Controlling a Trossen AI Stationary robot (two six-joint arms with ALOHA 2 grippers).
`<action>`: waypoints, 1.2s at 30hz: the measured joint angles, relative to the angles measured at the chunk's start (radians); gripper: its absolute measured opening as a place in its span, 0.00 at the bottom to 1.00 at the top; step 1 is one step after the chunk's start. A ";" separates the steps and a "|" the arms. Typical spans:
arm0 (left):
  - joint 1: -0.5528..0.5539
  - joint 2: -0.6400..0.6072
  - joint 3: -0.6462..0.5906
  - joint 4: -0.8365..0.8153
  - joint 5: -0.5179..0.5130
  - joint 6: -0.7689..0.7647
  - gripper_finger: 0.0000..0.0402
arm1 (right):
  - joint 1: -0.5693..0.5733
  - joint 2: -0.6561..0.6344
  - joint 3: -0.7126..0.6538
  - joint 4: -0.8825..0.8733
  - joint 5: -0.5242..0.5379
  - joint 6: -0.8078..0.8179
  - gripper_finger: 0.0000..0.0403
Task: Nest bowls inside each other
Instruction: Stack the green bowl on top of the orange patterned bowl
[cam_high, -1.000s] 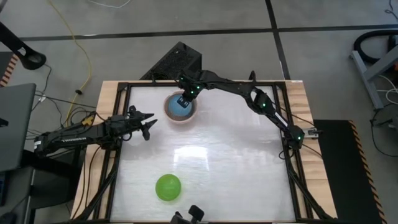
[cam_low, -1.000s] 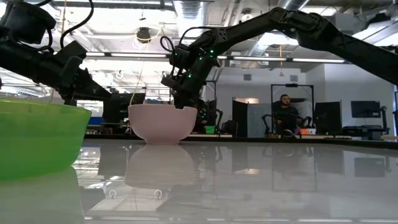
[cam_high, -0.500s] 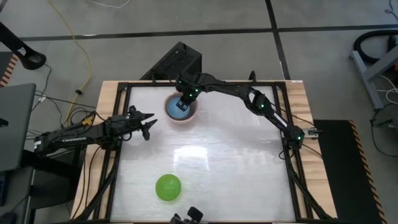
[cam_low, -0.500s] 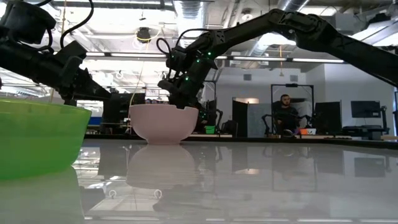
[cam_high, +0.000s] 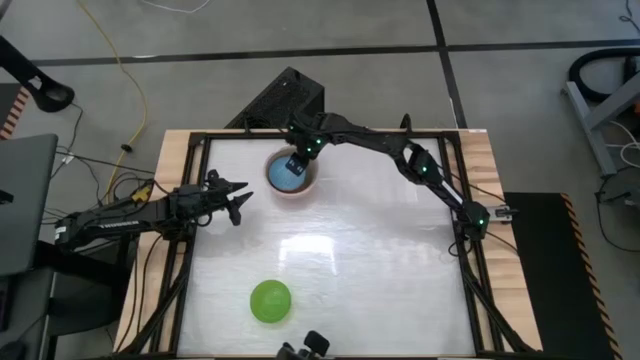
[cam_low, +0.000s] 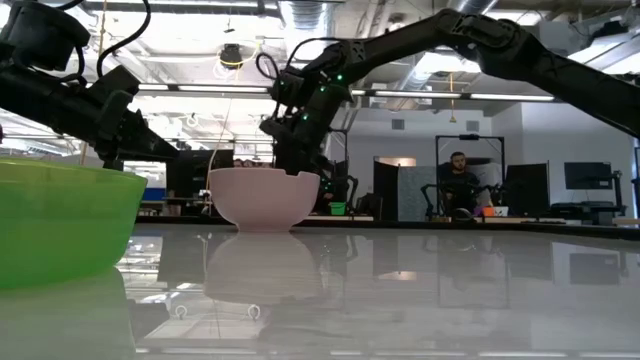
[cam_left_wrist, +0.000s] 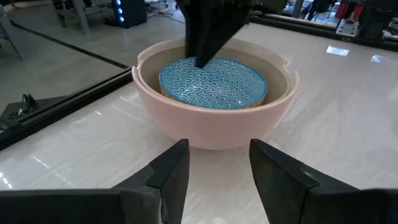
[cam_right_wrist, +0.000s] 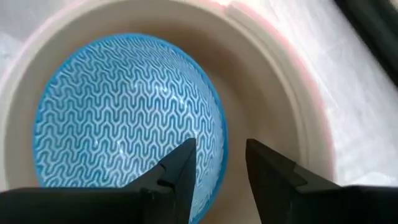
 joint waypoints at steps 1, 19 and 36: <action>0.000 0.000 0.000 0.000 -0.001 0.000 0.39 | -0.003 -0.014 -0.004 -0.010 0.000 -0.002 0.40; 0.000 0.000 0.000 0.000 0.000 0.000 0.39 | 0.173 -0.100 -0.001 -0.085 -0.213 -0.115 0.31; 0.000 0.000 0.000 0.000 0.000 0.000 0.39 | 0.635 -0.094 -0.008 -0.012 0.203 -0.058 0.36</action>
